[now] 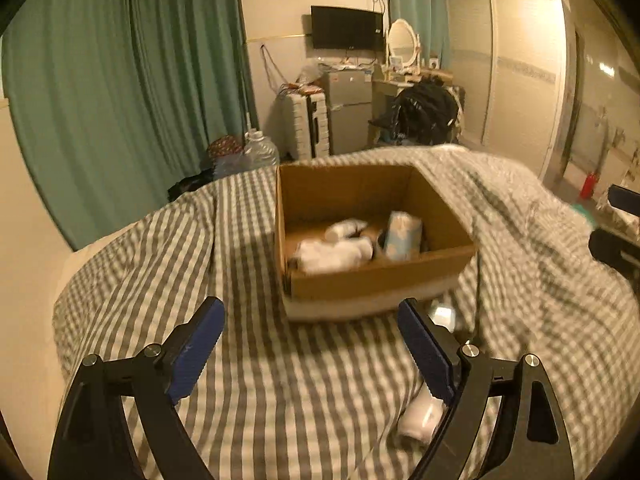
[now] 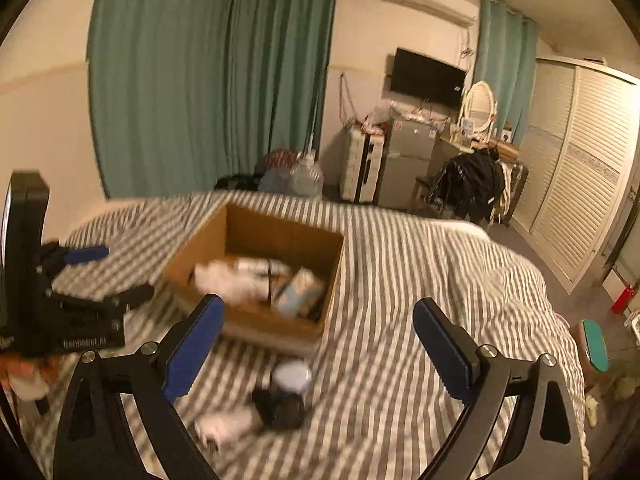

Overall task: Organize objects
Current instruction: 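Grasp the white figurine with the left tool while the right tool grasps the black round object, then drop the figurine into the box with the left tool while the right tool drops the black object in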

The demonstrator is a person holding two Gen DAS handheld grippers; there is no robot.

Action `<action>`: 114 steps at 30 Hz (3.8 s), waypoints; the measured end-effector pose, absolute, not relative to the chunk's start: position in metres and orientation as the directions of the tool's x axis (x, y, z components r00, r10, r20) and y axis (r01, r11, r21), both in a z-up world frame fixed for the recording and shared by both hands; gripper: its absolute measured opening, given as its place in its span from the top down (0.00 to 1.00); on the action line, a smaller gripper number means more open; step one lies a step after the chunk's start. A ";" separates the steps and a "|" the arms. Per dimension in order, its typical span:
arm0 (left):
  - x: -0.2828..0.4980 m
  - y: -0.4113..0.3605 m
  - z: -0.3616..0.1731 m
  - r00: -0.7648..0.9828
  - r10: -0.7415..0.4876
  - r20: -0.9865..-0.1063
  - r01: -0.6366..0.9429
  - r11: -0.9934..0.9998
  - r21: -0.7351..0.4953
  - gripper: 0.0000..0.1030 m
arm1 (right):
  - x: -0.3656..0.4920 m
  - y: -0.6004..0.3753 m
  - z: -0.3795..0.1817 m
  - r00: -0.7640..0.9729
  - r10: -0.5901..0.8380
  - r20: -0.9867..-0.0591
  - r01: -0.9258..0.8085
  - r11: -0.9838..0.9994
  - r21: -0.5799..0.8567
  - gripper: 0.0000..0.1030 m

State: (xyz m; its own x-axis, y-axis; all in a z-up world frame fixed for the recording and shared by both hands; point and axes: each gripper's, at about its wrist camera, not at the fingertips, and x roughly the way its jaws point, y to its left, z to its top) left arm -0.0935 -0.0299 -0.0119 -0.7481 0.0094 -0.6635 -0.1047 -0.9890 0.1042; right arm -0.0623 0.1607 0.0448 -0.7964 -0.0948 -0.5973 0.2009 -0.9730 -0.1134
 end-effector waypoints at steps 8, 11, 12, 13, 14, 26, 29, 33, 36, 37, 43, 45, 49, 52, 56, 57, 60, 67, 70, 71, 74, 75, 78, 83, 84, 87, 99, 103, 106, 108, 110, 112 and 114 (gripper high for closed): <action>-0.042 -0.008 -0.064 -0.704 -0.036 -0.710 -0.110 -0.981 0.158 0.12 | -0.043 0.161 -0.012 -0.717 -0.098 -0.690 0.221 -0.971 -0.091 0.07; -0.024 0.003 -0.084 -0.671 -0.018 -0.742 -0.157 -0.974 0.166 0.12 | -0.038 0.160 -0.031 -0.695 -0.095 -0.713 0.213 -0.974 -0.079 0.07; -0.018 0.007 -0.090 -0.658 -0.001 -0.753 -0.181 -0.971 0.159 0.12 | -0.036 0.160 -0.038 -0.688 -0.088 -0.721 0.206 -0.975 -0.078 0.07; -0.011 0.011 -0.096 -0.640 0.025 -0.768 -0.214 -0.966 0.147 0.12 | -0.036 0.159 -0.042 -0.683 -0.084 -0.726 0.201 -0.977 -0.076 0.07; -0.006 0.015 -0.100 -0.630 0.039 -0.776 -0.233 -0.962 0.141 0.12 | -0.034 0.159 -0.048 -0.675 -0.086 -0.733 0.196 -0.978 -0.065 0.07; 0.009 0.030 -0.162 -0.467 0.131 -0.875 -0.358 -0.932 0.052 0.40 | -0.029 0.156 -0.063 -0.655 -0.070 -0.752 0.172 -0.983 -0.058 0.07; 0.009 0.028 -0.166 -0.441 0.157 -0.884 -0.363 -0.932 0.016 0.44 | -0.029 0.155 -0.067 -0.650 -0.070 -0.757 0.173 -0.983 -0.057 0.07; 0.008 0.026 -0.151 -0.466 0.182 -0.866 -0.356 -0.934 -0.004 0.44 | -0.033 0.157 -0.072 -0.639 -0.070 -0.766 0.168 -0.985 -0.051 0.07; 0.000 0.017 -0.133 -0.506 0.181 -0.844 -0.331 -0.943 -0.003 0.44 | -0.037 0.160 -0.074 -0.633 -0.066 -0.771 0.160 -0.986 -0.047 0.07; -0.004 0.013 -0.128 -0.521 0.178 -0.835 -0.321 -0.947 -0.002 0.44 | -0.039 0.161 -0.075 -0.631 -0.063 -0.773 0.155 -0.987 -0.047 0.07; -0.035 -0.006 -0.106 -0.589 0.124 -0.798 -0.244 -0.969 0.029 0.44 | -0.060 0.164 -0.090 -0.588 -0.051 -0.807 0.152 -0.987 -0.049 0.07; -0.047 -0.009 -0.105 -0.607 0.103 -0.788 -0.223 -0.974 0.044 0.44 | -0.068 0.159 -0.094 -0.577 -0.054 -0.815 0.171 -0.984 -0.055 0.07; -0.061 -0.016 -0.103 -0.620 0.075 -0.781 -0.190 -0.980 0.057 0.44 | -0.093 0.150 -0.108 -0.541 -0.046 -0.840 0.186 -0.980 -0.066 0.07; -0.066 -0.020 -0.106 -0.617 0.060 -0.784 -0.179 -0.982 0.066 0.44 | -0.112 0.149 -0.124 -0.499 -0.048 -0.866 0.174 -0.984 -0.045 0.07; -0.069 -0.021 -0.117 -0.594 0.058 -0.803 -0.182 -0.981 0.064 0.44 | -0.137 0.153 -0.146 -0.444 -0.053 -0.894 0.143 -0.990 -0.012 0.13; -0.070 -0.020 -0.119 -0.592 0.057 -0.804 -0.184 -0.981 0.066 0.44 | -0.143 0.154 -0.151 -0.429 -0.061 -0.901 0.136 -0.991 0.002 0.16; -0.070 -0.021 -0.119 -0.590 0.058 -0.805 -0.188 -0.980 0.067 0.44 | -0.150 0.154 -0.161 -0.400 -0.075 -0.914 0.131 -0.991 0.025 0.26; -0.067 -0.022 -0.115 -0.592 0.057 -0.804 -0.185 -0.981 0.066 0.44 | -0.139 0.141 -0.158 -0.424 -0.020 -0.906 0.172 -0.983 -0.059 0.67; -0.065 -0.022 -0.110 -0.599 0.053 -0.799 -0.180 -0.981 0.070 0.44 | -0.135 0.134 -0.152 -0.448 0.001 -0.894 0.184 -0.978 -0.093 0.70; -0.064 -0.023 -0.108 -0.604 0.052 -0.796 -0.178 -0.981 0.071 0.44 | -0.132 0.133 -0.150 -0.458 0.007 -0.889 0.186 -0.977 -0.104 0.71; -0.059 -0.025 -0.100 -0.617 0.048 -0.786 -0.174 -0.982 0.076 0.44 | -0.124 0.130 -0.138 -0.501 0.009 -0.865 0.188 -0.975 -0.119 0.74; -0.057 -0.026 -0.098 -0.622 0.047 -0.781 -0.172 -0.982 0.078 0.44 | -0.120 0.130 -0.129 -0.524 0.004 -0.852 0.187 -0.975 -0.120 0.74; -0.053 -0.027 -0.088 -0.640 0.045 -0.767 -0.170 -0.982 0.084 0.44 | -0.111 0.129 -0.107 -0.567 -0.008 -0.824 0.193 -0.973 -0.124 0.75; -0.053 -0.022 -0.070 -0.665 0.052 -0.745 -0.179 -0.980 0.091 0.44 | -0.099 0.132 -0.066 -0.645 -0.042 -0.763 0.203 -0.972 -0.118 0.75; -0.054 -0.021 -0.065 -0.673 0.057 -0.738 -0.183 -0.979 0.091 0.44 | -0.097 0.132 -0.057 -0.658 -0.054 -0.751 0.206 -0.972 -0.110 0.75; -0.059 -0.016 -0.050 -0.695 0.070 -0.716 -0.194 -0.977 0.093 0.44 | -0.089 0.127 -0.030 -0.698 -0.081 -0.711 0.217 -0.971 -0.103 0.75; -0.109 -0.006 0.022 -0.771 0.171 -0.614 -0.223 -0.975 0.010 0.45 | -0.094 0.121 0.062 -0.815 -0.148 -0.561 0.231 -0.970 -0.080 0.75; -0.137 -0.007 0.036 -0.790 0.178 -0.586 -0.218 -0.976 -0.002 0.45 | -0.109 0.118 0.081 -0.829 -0.174 -0.532 0.247 -0.966 -0.069 0.75; -0.162 -0.011 0.042 -0.796 0.179 -0.578 -0.213 -0.977 -0.009 0.45 | -0.125 0.118 0.093 -0.839 -0.193 -0.509 0.252 -0.967 -0.049 0.75; -0.180 -0.014 0.043 -0.801 0.171 -0.574 -0.202 -0.979 -0.010 0.45 | -0.141 0.119 0.098 -0.844 -0.206 -0.496 0.254 -0.967 -0.030 0.75; -0.197 -0.016 0.043 -0.802 0.169 -0.574 -0.196 -0.980 -0.014 0.45 | -0.154 0.120 0.098 -0.843 -0.215 -0.493 0.256 -0.966 -0.017 0.75; -0.219 -0.018 0.037 -0.798 0.167 -0.579 -0.193 -0.981 -0.017 0.45 | -0.170 0.121 0.093 -0.839 -0.223 -0.496 0.259 -0.966 -0.004 0.75; -0.236 -0.019 0.031 -0.795 0.164 -0.584 -0.193 -0.981 -0.014 0.45 | -0.189 0.123 0.082 -0.832 -0.228 -0.506 0.254 -0.967 0.019 0.75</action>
State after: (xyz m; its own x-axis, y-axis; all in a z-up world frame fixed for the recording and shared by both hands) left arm -0.2357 -0.0190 0.0310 -0.7950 0.1644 -0.5839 -0.1926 -0.9812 -0.0141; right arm -0.1894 0.1235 0.0823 -0.8316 -0.2283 -0.5063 0.2540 -0.9670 0.0187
